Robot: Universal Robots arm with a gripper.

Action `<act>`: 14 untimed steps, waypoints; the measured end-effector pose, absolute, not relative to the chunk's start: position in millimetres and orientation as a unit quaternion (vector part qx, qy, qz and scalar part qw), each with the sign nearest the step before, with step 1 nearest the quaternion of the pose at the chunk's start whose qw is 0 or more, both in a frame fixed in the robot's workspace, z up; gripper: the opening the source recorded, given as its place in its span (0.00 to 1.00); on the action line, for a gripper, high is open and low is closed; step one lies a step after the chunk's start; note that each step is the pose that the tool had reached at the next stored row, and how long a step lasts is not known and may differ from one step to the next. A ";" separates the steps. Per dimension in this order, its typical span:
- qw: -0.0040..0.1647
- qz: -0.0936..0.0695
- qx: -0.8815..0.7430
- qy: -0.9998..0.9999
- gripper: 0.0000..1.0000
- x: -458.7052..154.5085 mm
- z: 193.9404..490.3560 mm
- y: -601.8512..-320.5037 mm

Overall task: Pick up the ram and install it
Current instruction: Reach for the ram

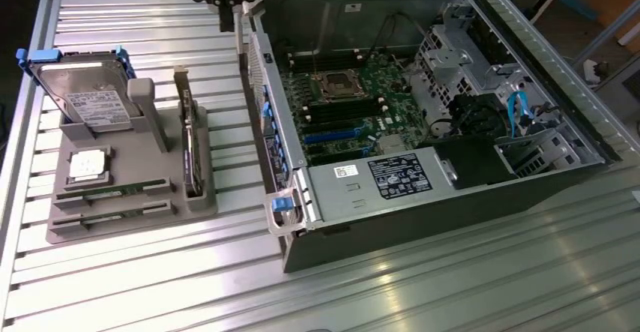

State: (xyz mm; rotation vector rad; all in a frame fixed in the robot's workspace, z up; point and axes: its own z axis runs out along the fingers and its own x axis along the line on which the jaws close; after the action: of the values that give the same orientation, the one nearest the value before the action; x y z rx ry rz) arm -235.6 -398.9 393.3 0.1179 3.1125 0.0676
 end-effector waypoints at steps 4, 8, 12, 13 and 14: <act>0.013 0.022 0.038 0.999 0.11 -243.8 393.3 -398.9; 0.013 0.022 0.038 0.999 0.11 -255.9 393.3 -398.9; 0.013 0.022 0.038 0.999 0.11 -263.7 393.3 -398.9; 0.013 0.022 0.038 0.999 0.11 -265.7 393.3 -398.9; 0.013 0.022 0.038 0.999 0.11 -267.7 393.3 -399.0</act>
State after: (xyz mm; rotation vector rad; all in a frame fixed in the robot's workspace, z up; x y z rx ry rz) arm -267.7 -399.0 393.3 0.1180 3.1125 0.0676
